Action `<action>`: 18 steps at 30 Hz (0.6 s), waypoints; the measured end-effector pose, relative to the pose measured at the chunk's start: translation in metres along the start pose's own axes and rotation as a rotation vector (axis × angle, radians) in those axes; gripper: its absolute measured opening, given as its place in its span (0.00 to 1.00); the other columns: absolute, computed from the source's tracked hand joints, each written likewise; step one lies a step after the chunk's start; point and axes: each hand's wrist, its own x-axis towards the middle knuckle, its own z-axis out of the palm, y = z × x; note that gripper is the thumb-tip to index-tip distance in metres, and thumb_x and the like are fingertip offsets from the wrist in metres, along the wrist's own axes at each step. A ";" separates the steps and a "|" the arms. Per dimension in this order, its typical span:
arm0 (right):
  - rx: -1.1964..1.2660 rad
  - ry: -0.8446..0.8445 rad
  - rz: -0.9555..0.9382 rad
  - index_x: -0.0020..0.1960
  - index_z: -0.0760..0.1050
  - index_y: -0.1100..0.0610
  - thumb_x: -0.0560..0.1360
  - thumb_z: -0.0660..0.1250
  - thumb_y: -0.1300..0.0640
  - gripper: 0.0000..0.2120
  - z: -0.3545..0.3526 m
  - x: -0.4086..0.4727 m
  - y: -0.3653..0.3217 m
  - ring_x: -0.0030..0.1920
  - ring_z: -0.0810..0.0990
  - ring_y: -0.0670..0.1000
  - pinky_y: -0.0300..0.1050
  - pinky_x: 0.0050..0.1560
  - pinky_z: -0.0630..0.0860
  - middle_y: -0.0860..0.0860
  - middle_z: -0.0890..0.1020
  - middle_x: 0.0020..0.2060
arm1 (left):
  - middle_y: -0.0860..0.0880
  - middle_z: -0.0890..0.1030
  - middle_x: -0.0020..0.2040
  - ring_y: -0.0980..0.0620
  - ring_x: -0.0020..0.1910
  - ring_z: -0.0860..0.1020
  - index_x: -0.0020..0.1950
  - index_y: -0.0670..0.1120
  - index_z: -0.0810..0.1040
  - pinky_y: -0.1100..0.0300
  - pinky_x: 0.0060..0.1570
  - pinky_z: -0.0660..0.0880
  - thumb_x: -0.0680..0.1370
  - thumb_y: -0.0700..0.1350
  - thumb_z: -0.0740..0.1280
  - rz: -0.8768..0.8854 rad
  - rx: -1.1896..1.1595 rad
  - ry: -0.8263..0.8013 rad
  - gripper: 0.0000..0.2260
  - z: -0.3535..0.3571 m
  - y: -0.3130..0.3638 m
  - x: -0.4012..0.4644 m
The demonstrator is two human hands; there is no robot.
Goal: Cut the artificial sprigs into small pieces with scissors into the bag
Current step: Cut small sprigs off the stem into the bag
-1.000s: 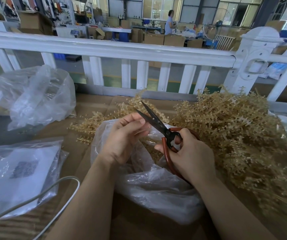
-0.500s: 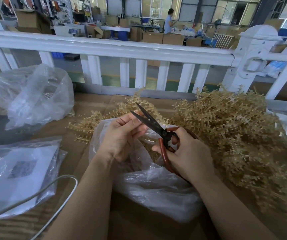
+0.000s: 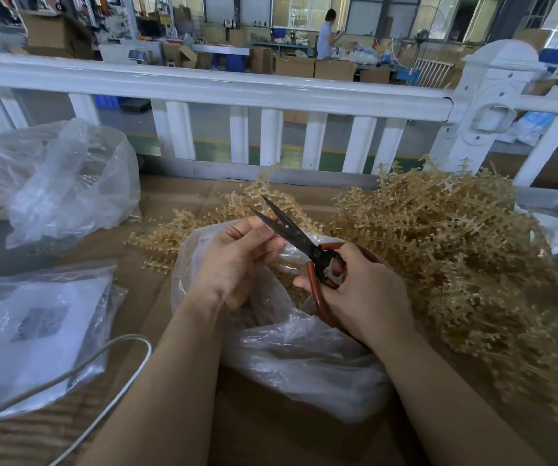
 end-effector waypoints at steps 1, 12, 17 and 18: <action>0.002 -0.004 0.006 0.54 0.71 0.40 0.63 0.51 0.15 0.35 0.000 0.000 0.000 0.34 0.68 0.33 0.28 0.33 0.60 0.32 0.71 0.35 | 0.48 0.85 0.39 0.56 0.36 0.82 0.41 0.43 0.82 0.66 0.40 0.79 0.70 0.39 0.70 -0.003 0.000 0.009 0.02 0.000 0.000 0.000; 0.081 -0.013 0.043 0.54 0.72 0.41 0.64 0.59 0.18 0.31 -0.003 -0.001 0.001 0.39 0.77 0.40 0.33 0.34 0.69 0.36 0.79 0.38 | 0.48 0.83 0.36 0.56 0.34 0.80 0.41 0.43 0.83 0.66 0.36 0.77 0.69 0.40 0.72 -0.040 0.063 0.059 0.02 0.006 -0.002 -0.001; 0.110 0.037 -0.050 0.51 0.68 0.41 0.65 0.56 0.16 0.31 -0.003 -0.003 -0.003 0.38 0.77 0.37 0.33 0.33 0.71 0.36 0.78 0.37 | 0.47 0.82 0.35 0.55 0.32 0.75 0.36 0.45 0.85 0.67 0.33 0.74 0.71 0.35 0.71 -0.016 0.175 0.029 0.07 0.008 -0.004 -0.003; 0.068 0.023 -0.076 0.52 0.68 0.39 0.65 0.57 0.16 0.30 -0.001 -0.002 -0.004 0.39 0.76 0.38 0.32 0.34 0.70 0.36 0.78 0.39 | 0.47 0.82 0.36 0.55 0.33 0.76 0.35 0.45 0.85 0.67 0.33 0.75 0.73 0.32 0.69 -0.012 0.194 0.035 0.11 0.007 -0.004 -0.003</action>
